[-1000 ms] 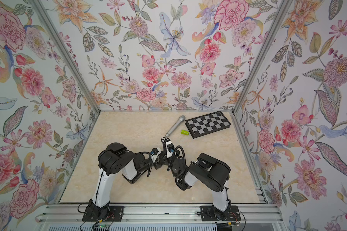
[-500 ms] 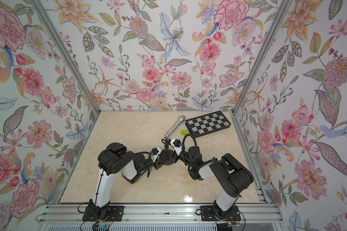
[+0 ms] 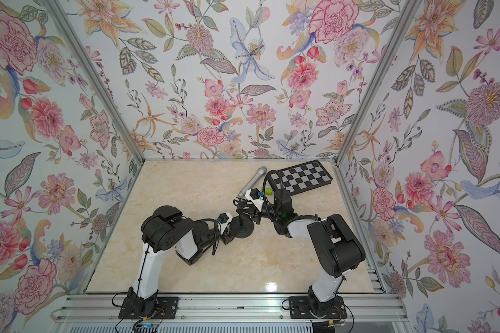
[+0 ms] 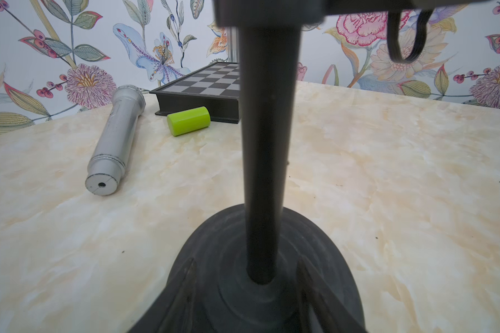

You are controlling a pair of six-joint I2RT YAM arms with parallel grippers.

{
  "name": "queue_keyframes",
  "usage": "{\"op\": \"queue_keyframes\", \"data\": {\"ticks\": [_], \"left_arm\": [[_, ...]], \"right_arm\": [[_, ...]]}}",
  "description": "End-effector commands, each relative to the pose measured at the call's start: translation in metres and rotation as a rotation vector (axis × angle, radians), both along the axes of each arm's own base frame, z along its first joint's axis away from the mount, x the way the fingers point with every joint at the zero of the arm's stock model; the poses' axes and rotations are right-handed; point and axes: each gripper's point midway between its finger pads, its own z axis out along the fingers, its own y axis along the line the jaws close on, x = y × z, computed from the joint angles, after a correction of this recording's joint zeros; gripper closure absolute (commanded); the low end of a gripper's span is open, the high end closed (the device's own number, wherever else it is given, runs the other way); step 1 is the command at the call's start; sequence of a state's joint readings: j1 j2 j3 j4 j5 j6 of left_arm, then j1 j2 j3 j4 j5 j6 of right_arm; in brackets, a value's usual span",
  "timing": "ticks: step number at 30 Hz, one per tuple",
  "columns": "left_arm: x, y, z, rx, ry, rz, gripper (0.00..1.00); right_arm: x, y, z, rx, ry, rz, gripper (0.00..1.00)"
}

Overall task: Assemble a microphone stand
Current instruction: Screw the microphone stand pole into the microphone stand base.

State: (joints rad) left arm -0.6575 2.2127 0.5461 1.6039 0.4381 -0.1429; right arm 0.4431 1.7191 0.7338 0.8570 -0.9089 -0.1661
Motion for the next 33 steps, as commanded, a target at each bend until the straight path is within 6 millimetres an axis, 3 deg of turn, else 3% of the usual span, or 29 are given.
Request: {"op": "queue_keyframes", "data": {"ticks": [1,5,6,10,12,15,20,23,27,28,30,33], "left_arm": [[0.0,0.003,-0.006,0.004,-0.029,0.012,0.44],[-0.002,0.006,-0.006,-0.007,-0.035,0.024,0.44],[0.0,0.006,-0.007,-0.003,-0.031,0.025,0.44],[0.0,0.007,-0.006,-0.005,-0.026,0.023,0.44],[-0.002,0.007,-0.006,-0.017,-0.031,0.019,0.44],[0.002,0.007,-0.007,-0.009,-0.027,0.019,0.44],[-0.003,0.01,-0.005,-0.016,-0.035,0.024,0.44],[-0.001,0.01,-0.004,-0.006,-0.039,0.027,0.44],[-0.005,0.01,-0.004,-0.013,-0.042,0.022,0.44],[-0.003,0.01,-0.004,-0.011,-0.043,0.022,0.44],[-0.002,0.009,-0.005,-0.004,-0.039,0.018,0.44],[-0.005,0.01,-0.004,-0.014,-0.041,0.021,0.44]], "right_arm": [[0.0,0.004,-0.003,-0.004,-0.022,-0.004,0.69],[0.01,-0.005,-0.002,0.006,-0.053,-0.143,0.93],[0.015,-0.009,0.0,0.02,-0.06,-0.218,0.94],[0.04,-0.043,-0.005,0.075,-0.051,-0.762,1.0],[0.03,-0.049,-0.01,0.088,-0.063,-0.986,1.0],[0.01,-0.037,-0.025,0.062,-0.077,-1.118,1.0],[-0.013,0.007,-0.033,0.079,-0.097,-0.992,1.0],[-0.02,0.01,-0.025,0.079,-0.129,-0.912,0.86],[-0.034,0.01,-0.011,0.085,-0.163,-0.64,0.42],[-0.04,0.01,-0.009,0.099,-0.148,-0.543,0.36],[-0.053,0.004,-0.005,0.124,-0.085,-0.331,0.34],[-0.056,-0.006,-0.006,0.097,-0.05,-0.199,0.33]]}}
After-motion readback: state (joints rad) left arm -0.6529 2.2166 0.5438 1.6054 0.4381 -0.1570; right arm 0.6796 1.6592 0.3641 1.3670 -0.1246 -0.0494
